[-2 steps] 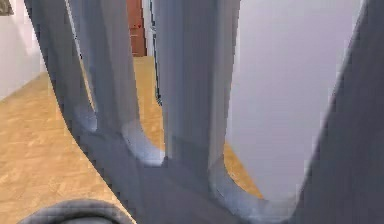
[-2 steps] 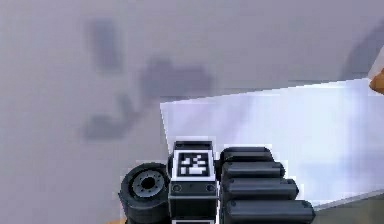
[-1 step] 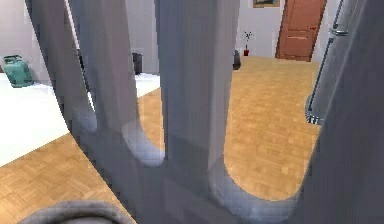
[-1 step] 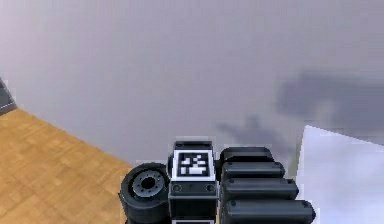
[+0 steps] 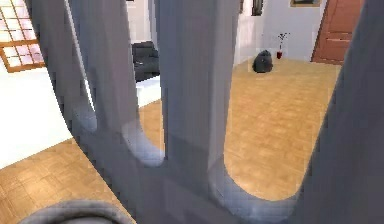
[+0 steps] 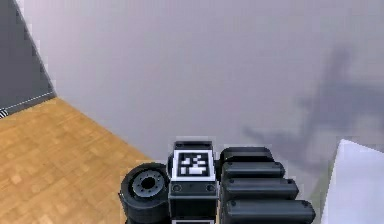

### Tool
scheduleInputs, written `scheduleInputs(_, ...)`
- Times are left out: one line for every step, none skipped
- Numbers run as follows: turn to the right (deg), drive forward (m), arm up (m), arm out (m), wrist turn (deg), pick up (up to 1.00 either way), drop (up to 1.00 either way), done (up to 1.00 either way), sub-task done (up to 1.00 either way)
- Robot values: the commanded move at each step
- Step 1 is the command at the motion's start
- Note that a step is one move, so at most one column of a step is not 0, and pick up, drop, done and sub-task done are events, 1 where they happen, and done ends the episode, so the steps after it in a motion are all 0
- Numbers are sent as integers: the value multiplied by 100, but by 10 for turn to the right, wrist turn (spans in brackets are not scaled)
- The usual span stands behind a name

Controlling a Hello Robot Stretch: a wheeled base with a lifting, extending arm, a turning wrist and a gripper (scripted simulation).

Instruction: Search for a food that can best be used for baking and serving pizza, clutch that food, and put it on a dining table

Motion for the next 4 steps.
scheduleInputs(0,20,0,0,0,0,0,0,0)
scheduleInputs(-450,0,0,0,0,0,0,0,0)
scheduleInputs(-90,0,0,0,0,0,0,0,0)
scheduleInputs(0,100,0,0,0,0,0,0,0)
